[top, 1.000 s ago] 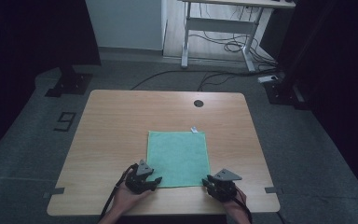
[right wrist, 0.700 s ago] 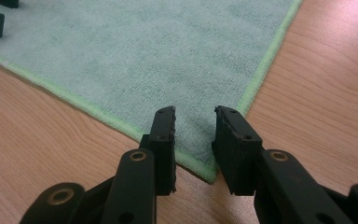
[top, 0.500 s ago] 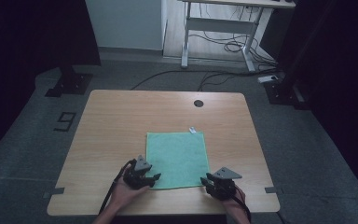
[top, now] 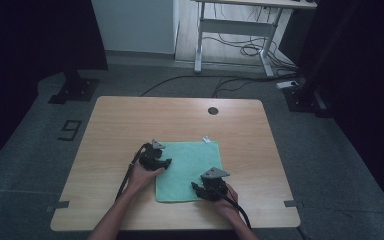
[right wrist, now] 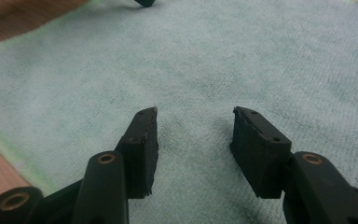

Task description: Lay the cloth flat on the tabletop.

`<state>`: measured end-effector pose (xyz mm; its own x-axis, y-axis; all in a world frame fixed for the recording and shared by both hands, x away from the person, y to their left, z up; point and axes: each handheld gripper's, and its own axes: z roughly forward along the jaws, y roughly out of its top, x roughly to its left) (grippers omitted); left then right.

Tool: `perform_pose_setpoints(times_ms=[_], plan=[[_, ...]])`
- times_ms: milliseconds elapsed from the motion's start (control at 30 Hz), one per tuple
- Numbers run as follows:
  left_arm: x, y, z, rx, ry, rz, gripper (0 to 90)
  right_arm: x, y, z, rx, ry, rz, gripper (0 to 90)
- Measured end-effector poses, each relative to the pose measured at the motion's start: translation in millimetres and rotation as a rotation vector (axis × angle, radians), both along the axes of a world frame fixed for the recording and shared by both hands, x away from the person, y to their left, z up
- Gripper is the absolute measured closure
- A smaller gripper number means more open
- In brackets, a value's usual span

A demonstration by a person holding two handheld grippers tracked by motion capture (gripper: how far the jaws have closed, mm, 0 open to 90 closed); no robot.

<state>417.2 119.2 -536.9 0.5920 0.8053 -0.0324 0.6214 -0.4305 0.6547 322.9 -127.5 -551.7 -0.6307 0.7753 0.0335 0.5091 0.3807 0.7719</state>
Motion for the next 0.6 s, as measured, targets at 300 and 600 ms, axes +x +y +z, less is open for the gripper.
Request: perform_pose_setpoints(times_ms=[300, 600], plan=[[13.3, -8.9, 1.2, -0.003, 0.019, -0.005, 45.5, 9.1, -20.4, -1.0, -0.002, -0.007, -0.076, 49.7], [19.6, -10.6, 0.1, -0.041, 0.023, 0.005, 45.3, 9.3, -21.8, -1.1, -0.006, -0.009, -0.079, 48.9]])
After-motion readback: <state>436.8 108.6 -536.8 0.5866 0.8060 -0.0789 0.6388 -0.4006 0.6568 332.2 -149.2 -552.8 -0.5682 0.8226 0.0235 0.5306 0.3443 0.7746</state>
